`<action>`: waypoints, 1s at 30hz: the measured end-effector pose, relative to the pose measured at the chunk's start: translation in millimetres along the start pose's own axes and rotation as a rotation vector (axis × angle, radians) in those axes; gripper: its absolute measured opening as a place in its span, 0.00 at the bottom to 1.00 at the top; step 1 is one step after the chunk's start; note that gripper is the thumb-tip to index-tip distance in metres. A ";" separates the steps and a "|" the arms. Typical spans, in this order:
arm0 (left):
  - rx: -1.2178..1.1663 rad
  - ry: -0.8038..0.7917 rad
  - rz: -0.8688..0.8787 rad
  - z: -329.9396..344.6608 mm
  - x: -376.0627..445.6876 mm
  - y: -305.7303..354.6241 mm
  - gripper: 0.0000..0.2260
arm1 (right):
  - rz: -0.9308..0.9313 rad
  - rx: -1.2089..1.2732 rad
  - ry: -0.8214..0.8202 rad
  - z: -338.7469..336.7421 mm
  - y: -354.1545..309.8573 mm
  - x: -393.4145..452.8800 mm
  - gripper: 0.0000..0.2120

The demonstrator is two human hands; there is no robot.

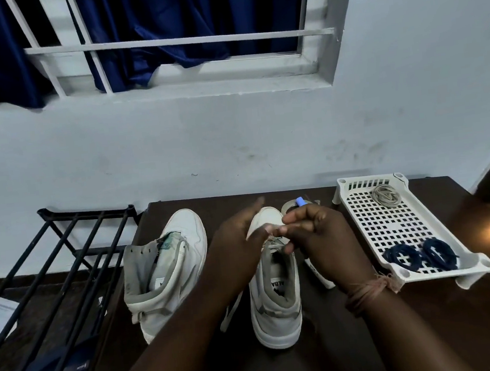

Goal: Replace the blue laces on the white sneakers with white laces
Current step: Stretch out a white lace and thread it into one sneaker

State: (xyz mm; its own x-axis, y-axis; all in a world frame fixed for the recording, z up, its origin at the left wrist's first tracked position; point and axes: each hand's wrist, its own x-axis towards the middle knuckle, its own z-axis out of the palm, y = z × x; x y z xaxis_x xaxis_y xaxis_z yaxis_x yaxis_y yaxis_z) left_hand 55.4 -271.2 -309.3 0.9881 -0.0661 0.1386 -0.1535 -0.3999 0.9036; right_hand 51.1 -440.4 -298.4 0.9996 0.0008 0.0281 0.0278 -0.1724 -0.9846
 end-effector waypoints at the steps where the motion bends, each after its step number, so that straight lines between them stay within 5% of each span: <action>1: 0.039 -0.014 0.123 1.2 -0.9 -0.1 0.16 | -0.018 -0.021 -0.004 0.9 -1.0 -0.9 0.05; 4: 0.105 0.021 0.258 1.1 -1.4 -4.2 0.13 | -0.034 -0.050 -0.008 0.6 -0.4 -2.5 0.05; 8: 0.068 0.010 0.117 -3.6 0.8 -6.0 0.08 | 0.069 -0.067 -0.015 -5.0 1.9 -3.8 0.10; 12: 0.286 0.062 0.159 0.7 1.5 -9.4 0.05 | 0.279 -0.169 -0.077 -11.2 6.6 -4.6 0.14; 19: 0.626 0.113 0.288 15.8 -6.4 -7.4 0.07 | 0.639 0.189 -0.106 -16.3 -0.6 -6.3 0.09; 30: 0.735 0.110 0.280 27.1 -12.2 -9.7 0.09 | 0.685 0.233 -0.112 -17.4 9.3 -1.6 0.10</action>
State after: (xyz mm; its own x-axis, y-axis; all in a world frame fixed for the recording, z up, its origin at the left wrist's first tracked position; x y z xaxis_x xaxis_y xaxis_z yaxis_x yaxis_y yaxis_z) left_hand 44.7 -291.3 -330.7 0.9014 -0.1779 0.3947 -0.3216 -0.8855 0.3353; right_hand 49.7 -459.1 -304.7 0.7868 0.0709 -0.6131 -0.6165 0.0431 -0.7862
